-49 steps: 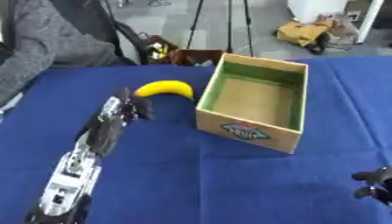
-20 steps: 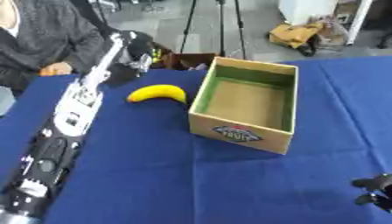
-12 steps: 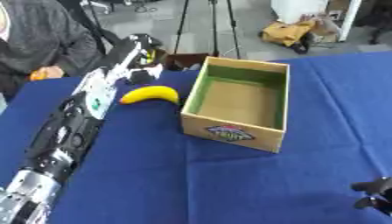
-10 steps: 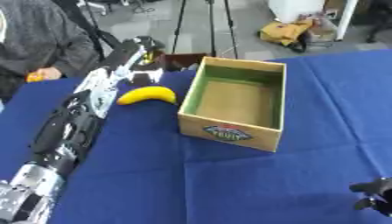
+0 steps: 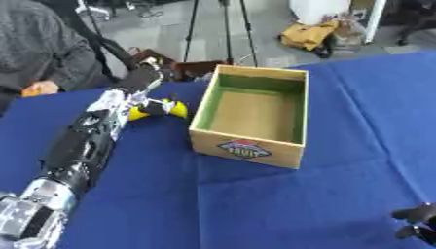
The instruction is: Pick up objects on the table and place them in the box.
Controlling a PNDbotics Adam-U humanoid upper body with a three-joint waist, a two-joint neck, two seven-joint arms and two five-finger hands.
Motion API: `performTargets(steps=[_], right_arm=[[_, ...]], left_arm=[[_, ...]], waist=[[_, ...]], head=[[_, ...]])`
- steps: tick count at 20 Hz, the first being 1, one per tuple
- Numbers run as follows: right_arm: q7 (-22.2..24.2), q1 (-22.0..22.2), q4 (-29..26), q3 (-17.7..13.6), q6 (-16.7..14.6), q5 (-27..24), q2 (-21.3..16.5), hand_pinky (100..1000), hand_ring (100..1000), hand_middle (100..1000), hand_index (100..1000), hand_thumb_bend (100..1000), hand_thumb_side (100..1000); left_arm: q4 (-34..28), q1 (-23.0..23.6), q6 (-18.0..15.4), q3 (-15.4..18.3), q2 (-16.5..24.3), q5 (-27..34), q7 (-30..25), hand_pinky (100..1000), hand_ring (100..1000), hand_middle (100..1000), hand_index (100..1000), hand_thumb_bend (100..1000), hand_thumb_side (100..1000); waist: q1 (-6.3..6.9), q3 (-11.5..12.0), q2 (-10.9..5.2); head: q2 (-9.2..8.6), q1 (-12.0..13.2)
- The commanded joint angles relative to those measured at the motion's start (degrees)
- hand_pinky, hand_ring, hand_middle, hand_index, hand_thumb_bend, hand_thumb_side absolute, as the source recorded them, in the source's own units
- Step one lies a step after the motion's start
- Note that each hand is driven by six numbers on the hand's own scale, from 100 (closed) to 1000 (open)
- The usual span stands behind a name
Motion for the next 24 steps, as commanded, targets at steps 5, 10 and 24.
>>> performTargets(steps=[5, 10, 24], right_arm=[[0.2, -0.5, -1.2, -0.1, -0.2, 0.1, -1.1, 524, 691, 474, 528, 100, 925], [0.3, -0.5, -1.2, -0.1, -0.2, 0.1, -1.1, 524, 691, 475, 528, 100, 924], [0.7, -1.4, -2.0, 0.1, -0.4, -0.5, -2.4, 524, 695, 476, 528, 100, 915]], left_arm=[[1.0, -0.6, 1.0, 1.1, 3.0, -0.3, -1.3, 804, 739, 732, 842, 175, 132], [1.3, -0.2, 3.3, 1.2, 3.1, 0.0, -0.3, 802, 738, 734, 845, 178, 133], [2.7, 0.5, 5.2, 0.9, 3.0, 0.0, -2.0, 804, 731, 731, 851, 185, 150]], waist=[[-0.34, 0.2, -0.57], [-0.4, 0.4, -0.45], [-0.24, 0.9, -0.22]], head=[[-0.93, 0.0], [-1.02, -0.1], [-1.41, -0.2]])
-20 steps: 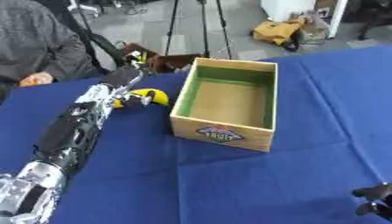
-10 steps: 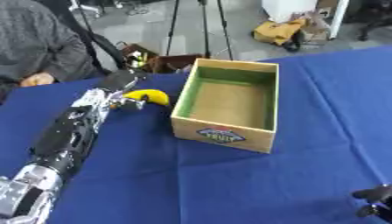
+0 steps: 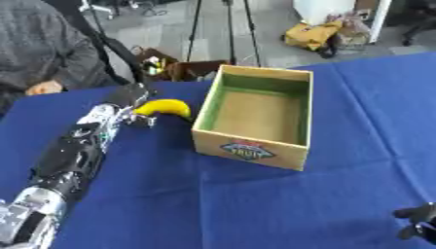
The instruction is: Pick up objects on the table and place them in the box.
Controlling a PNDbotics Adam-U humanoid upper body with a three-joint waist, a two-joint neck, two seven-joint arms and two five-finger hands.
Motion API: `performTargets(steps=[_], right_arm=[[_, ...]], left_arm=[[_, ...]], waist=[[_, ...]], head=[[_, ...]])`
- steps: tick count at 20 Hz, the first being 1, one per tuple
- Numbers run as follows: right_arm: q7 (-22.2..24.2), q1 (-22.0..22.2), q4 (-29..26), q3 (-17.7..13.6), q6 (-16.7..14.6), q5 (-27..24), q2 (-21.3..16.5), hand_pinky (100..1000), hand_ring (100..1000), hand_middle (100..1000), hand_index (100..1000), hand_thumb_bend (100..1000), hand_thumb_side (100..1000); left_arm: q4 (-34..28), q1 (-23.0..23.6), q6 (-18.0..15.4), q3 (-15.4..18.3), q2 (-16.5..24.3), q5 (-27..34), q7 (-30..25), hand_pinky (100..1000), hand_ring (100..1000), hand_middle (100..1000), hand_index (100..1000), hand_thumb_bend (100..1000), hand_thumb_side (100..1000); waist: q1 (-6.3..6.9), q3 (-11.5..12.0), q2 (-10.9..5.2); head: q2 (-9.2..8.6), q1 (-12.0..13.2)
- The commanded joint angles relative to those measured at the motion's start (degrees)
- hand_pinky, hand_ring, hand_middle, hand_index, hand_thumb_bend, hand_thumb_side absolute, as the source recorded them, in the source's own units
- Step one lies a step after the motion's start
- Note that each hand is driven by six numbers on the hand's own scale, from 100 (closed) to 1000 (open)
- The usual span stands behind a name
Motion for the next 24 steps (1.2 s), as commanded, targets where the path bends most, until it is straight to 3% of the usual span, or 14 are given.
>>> performTargets(steps=[1, 11, 20, 21, 24], right_arm=[[0.3, -0.6, -1.4, 0.1, 0.0, -0.4, -1.2, 525, 695, 477, 529, 100, 916], [0.4, -0.7, -1.2, 0.2, 0.0, 0.1, -1.0, 525, 694, 477, 529, 100, 921], [0.5, -0.7, -1.1, 0.1, 0.0, 0.4, -0.7, 525, 695, 478, 529, 100, 923], [0.5, -0.7, -1.1, 0.1, 0.0, 0.4, -0.7, 525, 695, 478, 529, 100, 923], [0.4, -0.6, -1.0, 0.0, 0.0, 0.4, -0.7, 525, 695, 478, 529, 100, 923]], left_arm=[[-0.3, -0.6, 0.1, 0.3, 2.0, 0.4, -0.3, 803, 731, 731, 851, 177, 151], [0.1, -0.3, 0.4, 0.2, 2.0, 2.2, 0.4, 816, 756, 767, 855, 145, 199], [0.2, -0.1, 0.4, 0.1, 1.7, 2.7, -1.1, 719, 510, 479, 766, 100, 179], [0.2, -0.1, 0.4, 0.1, 1.7, 2.8, -1.3, 719, 510, 479, 766, 100, 179], [0.1, 0.0, 0.7, 0.2, 1.6, 3.2, -1.3, 668, 419, 353, 685, 100, 192]], waist=[[-0.15, 0.0, -0.74], [0.22, -0.6, 0.1], [0.23, -0.6, 0.34], [0.21, -0.6, 0.33], [0.12, -0.6, 0.28]], head=[[-0.69, -0.1], [-1.06, -0.1], [-0.99, -0.2], [-1.0, -0.2], [-1.0, -0.2]])
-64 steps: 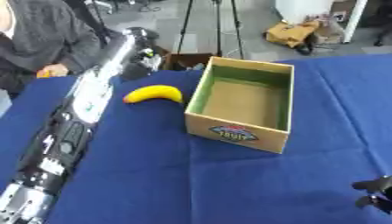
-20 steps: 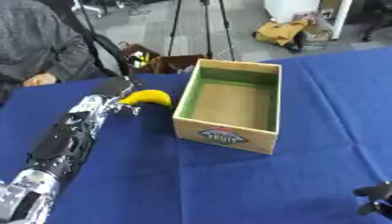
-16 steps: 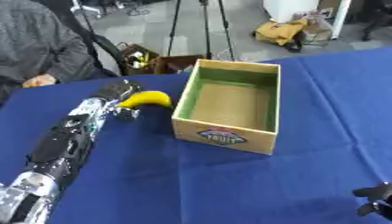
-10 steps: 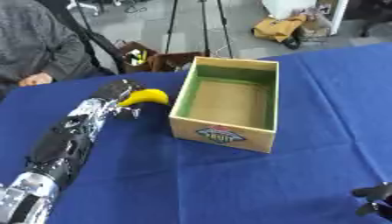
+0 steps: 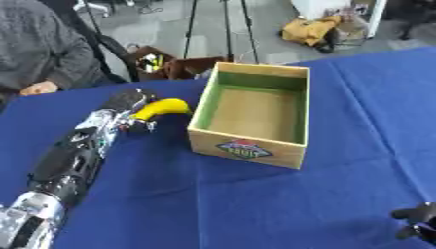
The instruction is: Pick up objects on the table and place them in the box.
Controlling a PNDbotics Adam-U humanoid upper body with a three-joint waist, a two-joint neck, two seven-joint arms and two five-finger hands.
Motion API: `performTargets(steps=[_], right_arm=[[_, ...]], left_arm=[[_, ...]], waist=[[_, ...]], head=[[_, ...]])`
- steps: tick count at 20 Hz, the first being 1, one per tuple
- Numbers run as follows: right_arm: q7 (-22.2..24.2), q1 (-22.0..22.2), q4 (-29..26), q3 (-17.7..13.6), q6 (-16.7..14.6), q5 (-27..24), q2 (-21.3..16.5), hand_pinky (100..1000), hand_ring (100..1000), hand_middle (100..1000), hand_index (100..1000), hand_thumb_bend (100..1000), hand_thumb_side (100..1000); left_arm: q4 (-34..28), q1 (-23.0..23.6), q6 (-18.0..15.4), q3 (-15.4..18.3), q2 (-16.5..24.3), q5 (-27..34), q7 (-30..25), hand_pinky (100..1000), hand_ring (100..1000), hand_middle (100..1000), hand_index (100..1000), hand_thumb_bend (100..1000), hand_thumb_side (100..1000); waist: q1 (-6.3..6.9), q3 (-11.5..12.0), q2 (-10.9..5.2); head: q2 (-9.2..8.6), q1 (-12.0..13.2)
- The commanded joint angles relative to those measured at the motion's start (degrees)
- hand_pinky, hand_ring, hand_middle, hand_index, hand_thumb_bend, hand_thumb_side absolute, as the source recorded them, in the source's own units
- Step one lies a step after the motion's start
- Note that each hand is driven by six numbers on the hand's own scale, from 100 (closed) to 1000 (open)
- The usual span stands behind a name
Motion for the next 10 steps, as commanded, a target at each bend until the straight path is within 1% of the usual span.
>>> performTargets(steps=[1, 6, 9, 10], right_arm=[[0.2, -0.5, -1.0, -0.3, -0.1, 0.1, -0.7, 525, 695, 478, 529, 100, 922], [0.1, -0.4, -1.0, -0.4, -0.1, 0.1, -0.7, 525, 696, 479, 529, 100, 920], [0.1, -0.3, -1.1, -0.4, -0.2, 0.0, -0.7, 525, 696, 479, 529, 100, 920], [0.1, -0.3, -1.1, -0.5, -0.2, 0.0, -0.7, 525, 697, 479, 529, 100, 924]], left_arm=[[-0.4, -0.4, 0.3, 0.2, 1.6, 0.5, -0.1, 662, 410, 338, 673, 100, 197], [-1.5, -0.6, 0.1, 0.4, 1.9, 2.8, 0.3, 646, 378, 289, 632, 100, 237], [-3.0, -0.8, -0.9, 0.4, 2.5, 5.0, -0.6, 644, 371, 275, 621, 100, 259], [-3.7, -0.9, -1.1, 0.4, 2.7, 5.8, -1.1, 644, 369, 271, 619, 100, 448]], waist=[[-0.5, 0.1, -0.81], [-0.65, 0.3, -0.91], [-0.75, 0.5, -0.99], [-0.78, 0.6, -1.03]], head=[[-0.75, -0.1], [-0.81, -0.2], [-0.86, -0.3], [-0.86, -0.3]])
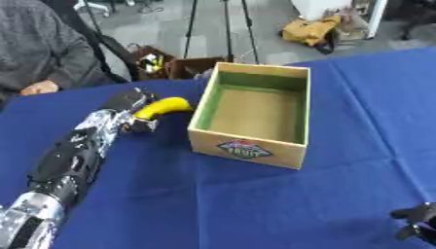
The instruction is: Pick up objects on the table and place them in the box.
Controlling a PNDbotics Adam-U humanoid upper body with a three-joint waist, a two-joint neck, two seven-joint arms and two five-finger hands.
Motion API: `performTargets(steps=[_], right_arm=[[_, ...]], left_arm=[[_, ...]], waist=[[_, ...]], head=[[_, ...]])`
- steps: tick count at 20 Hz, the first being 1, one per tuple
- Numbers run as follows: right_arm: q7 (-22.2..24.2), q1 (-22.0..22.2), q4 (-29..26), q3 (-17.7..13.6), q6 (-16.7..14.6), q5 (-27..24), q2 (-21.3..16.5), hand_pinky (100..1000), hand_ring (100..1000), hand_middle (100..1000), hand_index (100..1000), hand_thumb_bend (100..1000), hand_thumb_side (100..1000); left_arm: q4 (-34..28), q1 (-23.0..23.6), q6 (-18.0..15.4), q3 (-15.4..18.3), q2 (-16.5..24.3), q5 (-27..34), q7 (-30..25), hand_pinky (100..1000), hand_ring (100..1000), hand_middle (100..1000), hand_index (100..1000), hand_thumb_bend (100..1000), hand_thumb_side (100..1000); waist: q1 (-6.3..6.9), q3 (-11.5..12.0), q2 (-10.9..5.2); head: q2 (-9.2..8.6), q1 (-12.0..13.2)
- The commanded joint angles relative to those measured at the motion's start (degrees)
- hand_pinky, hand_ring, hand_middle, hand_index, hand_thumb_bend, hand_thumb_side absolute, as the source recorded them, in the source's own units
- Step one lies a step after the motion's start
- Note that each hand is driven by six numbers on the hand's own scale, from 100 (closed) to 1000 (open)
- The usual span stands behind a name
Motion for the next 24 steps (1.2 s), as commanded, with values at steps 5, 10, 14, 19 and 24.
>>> performTargets(steps=[5, 10, 14, 19, 24], right_arm=[[-0.1, -0.2, -1.1, -0.6, -0.2, -0.1, -0.7, 525, 697, 480, 529, 100, 919], [-0.1, -0.1, -1.1, -0.6, -0.2, -0.2, -0.8, 526, 698, 480, 529, 100, 918], [-0.1, -0.1, -1.2, -0.7, -0.3, -0.3, -0.8, 526, 699, 480, 529, 100, 917], [-0.1, -0.1, -1.2, -0.7, -0.3, -0.3, -0.8, 526, 699, 481, 529, 100, 918], [0.0, -0.1, -1.2, -0.6, -0.2, -0.3, -0.8, 526, 700, 482, 530, 100, 918]], left_arm=[[-6.0, -1.1, -1.4, 0.6, 4.0, 5.6, -2.8, 640, 360, 258, 609, 100, 296], [-9.9, -1.2, -1.1, 0.3, 4.7, 8.5, -4.9, 647, 378, 281, 631, 100, 246], [-10.7, -1.0, 0.0, 0.0, 4.7, 7.2, -7.5, 664, 418, 331, 673, 100, 201], [-10.2, -0.6, -1.6, -0.2, 4.6, 4.6, -10.1, 749, 587, 542, 782, 105, 139], [-9.1, -0.8, -5.7, -0.4, 4.2, 4.2, -12.0, 809, 686, 639, 804, 126, 145]], waist=[[-0.59, 0.5, -1.24], [-0.65, 0.8, -1.45], [-0.75, 0.8, -1.49], [-0.88, 1.0, -1.47], [-1.0, 1.0, -1.38]], head=[[-0.68, -0.4], [-0.69, -0.6], [-0.8, -0.7], [-0.89, -0.8], [-0.91, -0.8]])
